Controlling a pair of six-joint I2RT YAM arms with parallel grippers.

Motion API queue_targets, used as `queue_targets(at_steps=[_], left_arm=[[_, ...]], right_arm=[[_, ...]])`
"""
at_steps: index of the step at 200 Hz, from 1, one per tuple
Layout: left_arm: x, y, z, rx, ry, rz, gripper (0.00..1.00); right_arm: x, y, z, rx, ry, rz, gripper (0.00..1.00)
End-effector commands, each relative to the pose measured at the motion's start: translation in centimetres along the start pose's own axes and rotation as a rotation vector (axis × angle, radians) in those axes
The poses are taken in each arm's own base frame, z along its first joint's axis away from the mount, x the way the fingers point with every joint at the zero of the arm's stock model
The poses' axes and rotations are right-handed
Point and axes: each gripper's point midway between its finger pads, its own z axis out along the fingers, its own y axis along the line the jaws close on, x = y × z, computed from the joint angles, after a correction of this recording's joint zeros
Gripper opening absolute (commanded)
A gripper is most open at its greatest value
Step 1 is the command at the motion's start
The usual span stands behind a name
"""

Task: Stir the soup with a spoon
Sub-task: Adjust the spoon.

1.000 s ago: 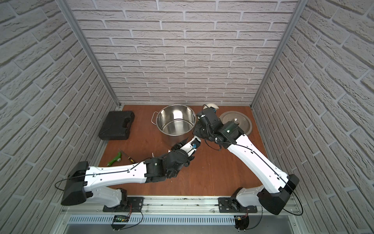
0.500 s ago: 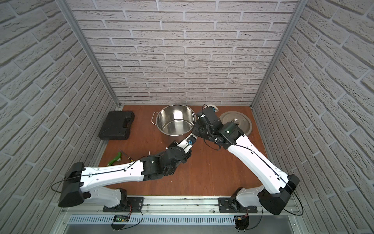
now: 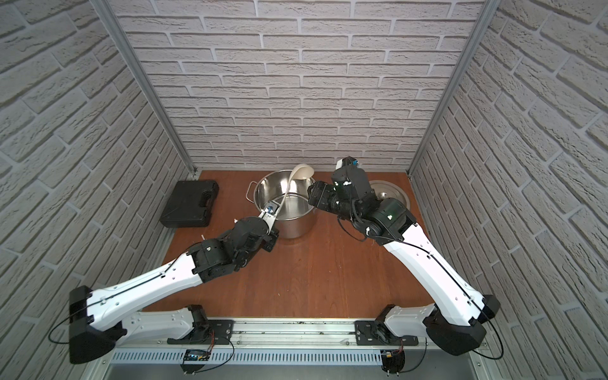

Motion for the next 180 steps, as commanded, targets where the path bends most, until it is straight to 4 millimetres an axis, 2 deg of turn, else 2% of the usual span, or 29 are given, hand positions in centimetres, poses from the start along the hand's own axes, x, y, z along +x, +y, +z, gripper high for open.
queue_targets(at_steps=[1,16,45,72,108,141,165,180], left_arm=[[-0.1,2.1,-1.9,0.033,0.104,-0.09,0.0],[-0.3,3.3,-2.5,0.045,0.178,-0.105,0.0],[0.5,4.8,-2.9,0.025,0.368,-0.069,0.0],[0.9,5.1,-2.5,0.019,0.498,-0.023,0.0],[0.8,5.1,-1.0,0.008,0.549,-0.038,0.0],[-1.3,5.4,0.3,-0.02,0.551,-0.046,0.0],[-1.8,4.8,1.9,-0.013,0.596,-0.03,0.0],[-1.7,4.2,2.8,0.001,0.64,-0.02,0.0]], right_arm=[[-2.8,0.2,-1.5,0.043,-0.104,-0.166,0.95],[-3.9,-0.4,-1.8,0.114,-0.129,-0.289,1.0],[-5.4,-1.5,-1.3,0.244,-0.161,-0.478,1.0],[-5.7,-2.2,-0.2,0.306,-0.154,-0.56,1.0],[-5.7,-3.9,0.5,0.364,-0.126,-0.556,1.0],[-4.8,-4.8,1.5,0.333,-0.118,-0.498,1.0],[-4.3,-5.5,2.1,0.341,-0.098,-0.466,1.0],[-4.0,-6.0,1.8,0.348,-0.091,-0.446,1.0]])
